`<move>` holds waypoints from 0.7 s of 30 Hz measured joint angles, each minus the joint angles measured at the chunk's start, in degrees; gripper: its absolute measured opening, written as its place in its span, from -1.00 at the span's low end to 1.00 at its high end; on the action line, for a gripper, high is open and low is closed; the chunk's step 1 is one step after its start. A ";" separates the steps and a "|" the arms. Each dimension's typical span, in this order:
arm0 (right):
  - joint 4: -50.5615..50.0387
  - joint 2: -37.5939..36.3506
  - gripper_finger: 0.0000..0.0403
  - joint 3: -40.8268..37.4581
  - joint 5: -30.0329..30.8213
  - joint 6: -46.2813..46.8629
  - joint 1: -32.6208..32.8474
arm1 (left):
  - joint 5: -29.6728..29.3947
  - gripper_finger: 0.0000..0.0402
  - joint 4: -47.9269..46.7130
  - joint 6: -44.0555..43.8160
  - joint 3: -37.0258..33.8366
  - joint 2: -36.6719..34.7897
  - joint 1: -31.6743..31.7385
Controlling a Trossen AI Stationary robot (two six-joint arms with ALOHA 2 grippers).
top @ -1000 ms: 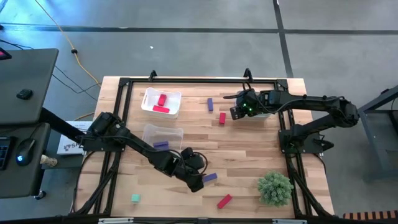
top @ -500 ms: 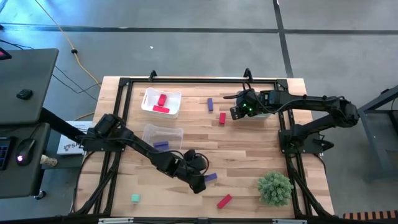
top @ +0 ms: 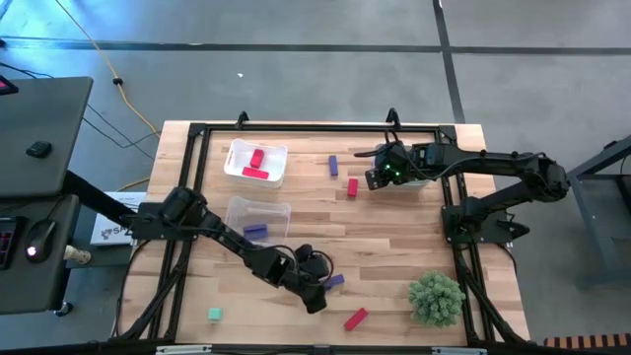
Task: Sort & place blocks by color
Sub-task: Put the purple block into the transparent bin
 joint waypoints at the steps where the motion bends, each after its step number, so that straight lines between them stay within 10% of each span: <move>1: 0.00 0.00 0.01 0.00 0.03 0.00 -0.02 | 0.03 0.21 0.03 0.02 -0.03 0.06 -0.15; 21: -0.09 -0.02 0.01 -0.02 0.70 0.04 -0.01 | -2.71 0.21 1.96 2.82 0.18 5.34 -0.63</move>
